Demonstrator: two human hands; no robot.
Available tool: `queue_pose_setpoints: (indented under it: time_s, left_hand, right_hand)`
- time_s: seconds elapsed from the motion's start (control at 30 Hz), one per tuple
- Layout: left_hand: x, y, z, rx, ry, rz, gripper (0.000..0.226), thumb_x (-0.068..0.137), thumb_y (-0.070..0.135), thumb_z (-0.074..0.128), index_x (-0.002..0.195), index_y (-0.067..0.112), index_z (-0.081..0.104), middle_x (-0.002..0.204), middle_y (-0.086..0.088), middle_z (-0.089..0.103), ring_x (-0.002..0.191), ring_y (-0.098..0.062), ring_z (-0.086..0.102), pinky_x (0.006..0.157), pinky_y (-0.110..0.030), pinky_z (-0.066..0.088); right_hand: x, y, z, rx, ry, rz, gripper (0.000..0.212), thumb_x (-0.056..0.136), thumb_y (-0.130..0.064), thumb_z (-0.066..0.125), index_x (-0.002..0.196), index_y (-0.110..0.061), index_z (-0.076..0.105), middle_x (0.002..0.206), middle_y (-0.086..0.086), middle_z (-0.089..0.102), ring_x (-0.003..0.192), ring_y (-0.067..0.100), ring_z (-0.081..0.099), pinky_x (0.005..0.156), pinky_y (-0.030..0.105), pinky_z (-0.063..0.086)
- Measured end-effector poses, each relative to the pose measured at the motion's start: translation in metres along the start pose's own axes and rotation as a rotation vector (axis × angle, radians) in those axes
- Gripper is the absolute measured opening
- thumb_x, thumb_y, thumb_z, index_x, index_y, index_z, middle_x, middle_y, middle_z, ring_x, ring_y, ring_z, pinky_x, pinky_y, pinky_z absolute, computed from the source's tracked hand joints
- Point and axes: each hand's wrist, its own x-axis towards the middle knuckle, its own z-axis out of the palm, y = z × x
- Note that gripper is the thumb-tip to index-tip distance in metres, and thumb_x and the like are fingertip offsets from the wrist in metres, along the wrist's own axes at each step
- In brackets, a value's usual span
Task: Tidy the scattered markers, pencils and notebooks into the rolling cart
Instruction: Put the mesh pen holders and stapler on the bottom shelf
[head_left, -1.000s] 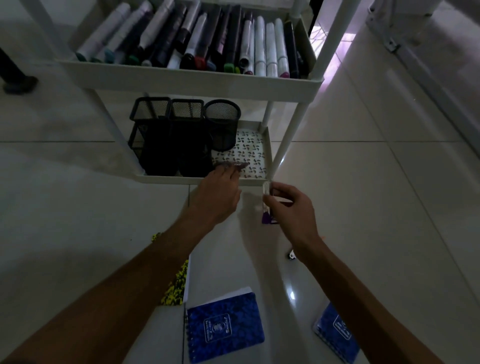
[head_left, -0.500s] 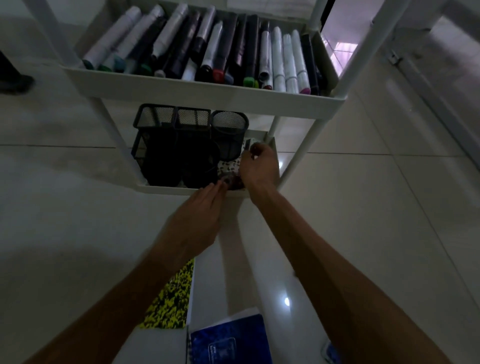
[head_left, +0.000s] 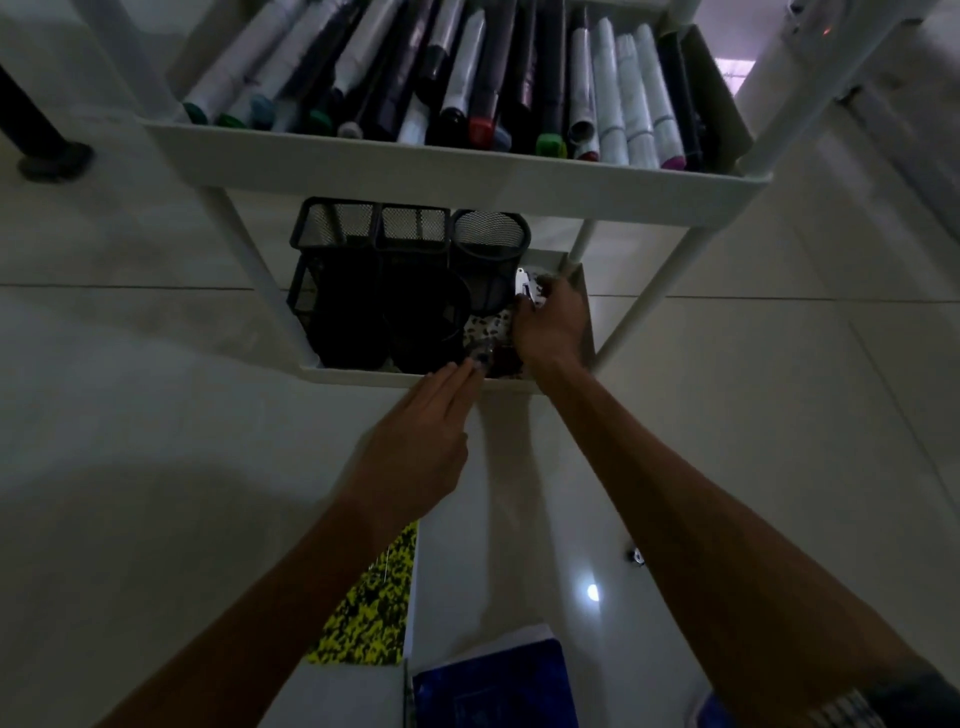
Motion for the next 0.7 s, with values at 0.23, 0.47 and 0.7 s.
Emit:
queue_pose_setpoints:
  time_s: [0.23, 0.47, 0.7]
  left_hand:
    - [0.007, 0.015, -0.004, 0.001, 0.021, -0.010, 0.065, 0.075, 0.016, 0.075, 0.132, -0.005, 0.053, 0.134, -0.021, 0.056, 0.122, -0.037, 0.056, 0.101, -0.047, 0.044]
    - [-0.001, 0.119, -0.002, -0.477, -0.084, -0.198, 0.052, 0.091, 0.035, 0.059, 0.138, 0.019, 0.045, 0.130, -0.001, 0.057, 0.119, -0.021, 0.052, 0.099, -0.035, 0.044]
    - [-0.006, 0.189, 0.030, -0.386, -0.154, -0.129, 0.054, 0.083, 0.050, 0.043, 0.122, 0.016, 0.059, 0.112, -0.003, 0.064, 0.099, -0.024, 0.053, 0.077, -0.033, 0.045]
  right_hand:
    - [-0.108, 0.042, -0.052, 0.122, 0.094, -0.351, 0.035, 0.088, 0.003, 0.053, 0.120, -0.008, 0.061, 0.119, 0.007, 0.059, 0.113, 0.017, 0.055, 0.099, 0.030, 0.046]
    - [-0.152, 0.101, -0.133, -0.002, 0.200, -0.105, 0.030, 0.094, -0.010, 0.053, 0.121, -0.022, 0.058, 0.122, -0.005, 0.049, 0.116, 0.010, 0.048, 0.102, 0.028, 0.044]
    - [-0.160, 0.140, -0.151, -0.018, 0.153, 0.191, 0.034, 0.100, -0.016, 0.043, 0.132, -0.009, 0.053, 0.132, 0.011, 0.052, 0.125, 0.024, 0.045, 0.102, 0.026, 0.033]
